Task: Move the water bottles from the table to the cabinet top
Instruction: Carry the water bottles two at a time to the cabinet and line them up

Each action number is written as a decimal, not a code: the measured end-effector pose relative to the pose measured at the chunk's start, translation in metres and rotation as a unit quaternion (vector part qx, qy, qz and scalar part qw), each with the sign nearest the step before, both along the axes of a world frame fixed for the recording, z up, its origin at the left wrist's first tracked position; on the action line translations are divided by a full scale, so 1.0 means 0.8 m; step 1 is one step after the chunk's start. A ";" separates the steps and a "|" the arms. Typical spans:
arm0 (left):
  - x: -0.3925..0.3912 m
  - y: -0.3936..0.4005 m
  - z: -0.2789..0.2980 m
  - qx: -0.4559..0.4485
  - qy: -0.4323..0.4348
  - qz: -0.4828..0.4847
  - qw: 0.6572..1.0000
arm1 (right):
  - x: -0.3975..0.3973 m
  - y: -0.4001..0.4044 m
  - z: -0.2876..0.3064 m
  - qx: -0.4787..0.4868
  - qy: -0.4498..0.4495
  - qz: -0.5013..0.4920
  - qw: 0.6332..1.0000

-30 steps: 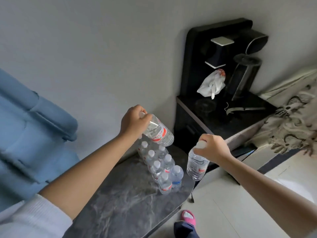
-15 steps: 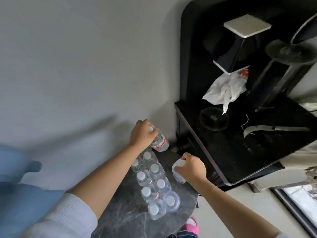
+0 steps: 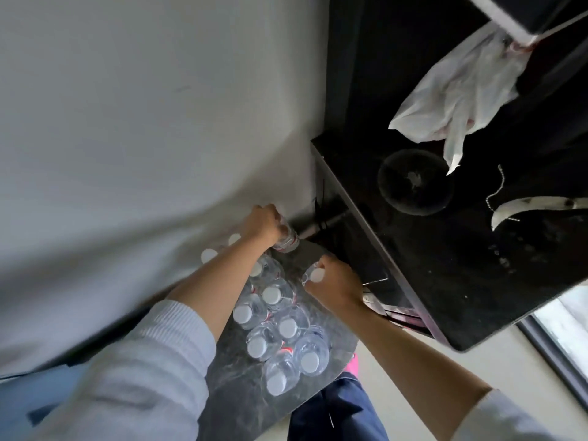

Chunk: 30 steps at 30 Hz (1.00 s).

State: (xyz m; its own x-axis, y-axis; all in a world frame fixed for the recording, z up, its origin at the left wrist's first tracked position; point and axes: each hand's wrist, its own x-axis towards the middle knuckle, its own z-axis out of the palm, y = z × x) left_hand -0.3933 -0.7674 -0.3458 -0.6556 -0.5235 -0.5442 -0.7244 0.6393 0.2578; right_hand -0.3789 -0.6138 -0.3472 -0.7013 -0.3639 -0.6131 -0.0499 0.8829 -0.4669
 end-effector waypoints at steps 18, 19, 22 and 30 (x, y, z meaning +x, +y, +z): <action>0.000 -0.037 -0.055 0.002 -0.038 -0.046 0.998 | -0.019 -0.042 -0.033 0.010 -0.009 -0.039 0.999; 0.000 -0.039 -0.056 0.005 -0.037 -0.050 0.998 | -0.019 -0.044 -0.034 0.011 -0.009 -0.039 0.999; 0.001 -0.040 -0.058 0.013 -0.036 -0.059 0.998 | -0.017 -0.050 -0.037 0.013 -0.012 -0.038 0.999; 0.008 -0.039 -0.062 0.029 -0.032 -0.071 0.997 | -0.016 -0.063 -0.040 0.013 -0.025 -0.044 0.999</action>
